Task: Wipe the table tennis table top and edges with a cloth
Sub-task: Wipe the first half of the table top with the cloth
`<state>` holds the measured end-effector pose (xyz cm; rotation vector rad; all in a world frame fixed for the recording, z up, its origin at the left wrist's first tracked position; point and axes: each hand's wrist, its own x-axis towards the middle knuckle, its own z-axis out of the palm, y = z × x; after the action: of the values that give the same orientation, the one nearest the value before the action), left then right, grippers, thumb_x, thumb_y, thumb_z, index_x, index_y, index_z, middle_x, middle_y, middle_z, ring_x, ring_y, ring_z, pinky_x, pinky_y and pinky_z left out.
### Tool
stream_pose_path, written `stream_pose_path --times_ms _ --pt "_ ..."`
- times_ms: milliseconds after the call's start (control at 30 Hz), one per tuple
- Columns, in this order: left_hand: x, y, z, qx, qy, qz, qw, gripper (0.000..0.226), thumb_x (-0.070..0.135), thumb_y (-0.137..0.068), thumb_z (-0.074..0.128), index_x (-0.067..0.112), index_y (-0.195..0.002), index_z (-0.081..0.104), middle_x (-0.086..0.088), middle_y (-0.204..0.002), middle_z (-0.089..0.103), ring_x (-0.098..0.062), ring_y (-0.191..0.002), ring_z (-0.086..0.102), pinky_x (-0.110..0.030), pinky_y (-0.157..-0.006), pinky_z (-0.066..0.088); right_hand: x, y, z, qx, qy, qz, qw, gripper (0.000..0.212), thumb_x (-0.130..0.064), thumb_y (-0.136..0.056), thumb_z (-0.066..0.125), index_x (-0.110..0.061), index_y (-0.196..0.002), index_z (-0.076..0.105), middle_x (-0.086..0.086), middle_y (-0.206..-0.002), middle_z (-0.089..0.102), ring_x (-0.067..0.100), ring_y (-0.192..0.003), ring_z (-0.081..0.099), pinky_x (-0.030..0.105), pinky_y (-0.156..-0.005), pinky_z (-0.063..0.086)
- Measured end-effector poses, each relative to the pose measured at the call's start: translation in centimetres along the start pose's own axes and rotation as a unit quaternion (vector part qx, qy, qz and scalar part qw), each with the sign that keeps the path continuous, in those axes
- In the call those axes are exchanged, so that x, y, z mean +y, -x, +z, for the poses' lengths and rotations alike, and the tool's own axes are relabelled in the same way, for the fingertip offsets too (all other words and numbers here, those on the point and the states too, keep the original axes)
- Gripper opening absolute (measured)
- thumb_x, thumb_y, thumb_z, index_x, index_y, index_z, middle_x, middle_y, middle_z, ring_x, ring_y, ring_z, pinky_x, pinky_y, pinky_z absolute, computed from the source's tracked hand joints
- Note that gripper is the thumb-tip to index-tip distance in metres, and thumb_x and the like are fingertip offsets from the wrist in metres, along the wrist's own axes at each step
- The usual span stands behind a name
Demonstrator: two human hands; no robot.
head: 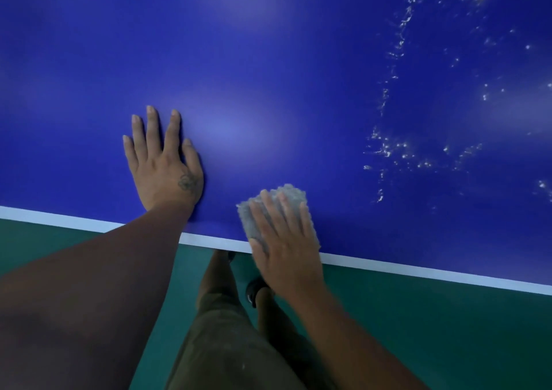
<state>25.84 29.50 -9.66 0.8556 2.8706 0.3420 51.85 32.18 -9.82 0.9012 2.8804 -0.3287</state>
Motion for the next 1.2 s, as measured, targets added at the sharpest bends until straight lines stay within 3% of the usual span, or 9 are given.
stream_pose_path --times_ms 133,267,433,567,700,933,1200 --pt "0.2 0.0 -0.1 -0.011 -0.004 -0.001 1.0 0.061 0.048 -0.111 0.025 0.033 -0.17 0.029 0.001 -0.181 0.012 -0.024 -0.167 0.003 -0.048 -0.135 -0.001 11.0 1.0 -2.1 0.013 0.036 0.053 0.998 0.062 -0.037 -0.114 0.032 -0.022 -0.172 0.015 0.009 -0.178 0.018 0.031 -0.167 0.008 0.064 -0.131 0.012" --pt "0.3 0.3 0.0 -0.001 -0.015 0.013 1.0 0.061 0.043 -0.112 0.025 0.027 -0.17 0.027 -0.004 -0.181 0.012 -0.029 -0.167 0.003 -0.051 -0.135 -0.001 19.0 0.4 -4.6 -0.014 0.03 0.162 0.986 0.066 -0.045 -0.113 0.019 -0.02 -0.173 0.006 0.005 -0.181 0.003 0.026 -0.167 -0.003 0.061 -0.133 0.009" --pt "6.1 2.2 1.4 0.005 -0.042 -0.006 0.999 0.07 0.043 -0.112 0.027 0.004 -0.17 0.018 -0.024 -0.178 0.007 -0.042 -0.166 0.003 -0.058 -0.134 0.003 15.5 5.1 -2.8 -0.017 0.034 0.078 0.996 0.064 -0.039 -0.114 0.024 -0.017 -0.173 0.01 0.008 -0.18 0.006 0.034 -0.167 0.002 0.065 -0.131 0.014" --pt "11.9 2.9 3.3 -0.022 -0.06 0.034 0.997 0.077 0.05 -0.111 0.022 0.003 -0.171 0.01 -0.023 -0.179 0.0 -0.04 -0.166 -0.003 -0.056 -0.134 -0.001 14.2 8.2 -1.5 -0.017 0.028 0.057 0.998 0.062 -0.047 -0.116 0.022 -0.022 -0.173 0.014 0.002 -0.18 0.009 0.03 -0.167 0.01 0.062 -0.132 0.016" --pt "14.4 2.2 4.6 -0.009 -0.061 0.039 0.997 0.08 0.054 -0.11 0.023 0.004 -0.171 0.009 -0.023 -0.179 0.001 -0.04 -0.166 -0.002 -0.056 -0.134 0.0 17.0 3.9 -2.2 0.007 0.017 0.019 1.0 0.062 -0.046 -0.115 0.028 -0.024 -0.172 0.017 0.0 -0.18 0.013 0.029 -0.166 0.011 0.061 -0.132 0.017" --pt "14.5 1.8 5.2 0.021 -0.047 0.039 0.998 0.079 0.053 -0.108 0.031 0.006 -0.171 0.019 -0.022 -0.178 0.008 -0.039 -0.166 0.004 -0.055 -0.134 0.002 20.6 -3.1 -3.9 0.025 0.059 0.069 0.996 0.064 -0.049 -0.116 0.013 -0.021 -0.173 0.009 0.002 -0.181 0.009 0.029 -0.167 0.003 0.059 -0.133 0.013" --pt "14.6 1.7 5.1 0.031 -0.036 0.031 0.998 0.079 0.054 -0.107 0.031 0.007 -0.17 0.023 -0.02 -0.179 0.01 -0.038 -0.166 0.005 -0.055 -0.134 0.004 16.7 2.0 -2.7 -0.012 0.023 -0.064 0.998 0.065 -0.048 -0.114 0.032 -0.024 -0.173 0.014 0.001 -0.181 0.009 0.028 -0.167 0.008 0.058 -0.132 0.017"
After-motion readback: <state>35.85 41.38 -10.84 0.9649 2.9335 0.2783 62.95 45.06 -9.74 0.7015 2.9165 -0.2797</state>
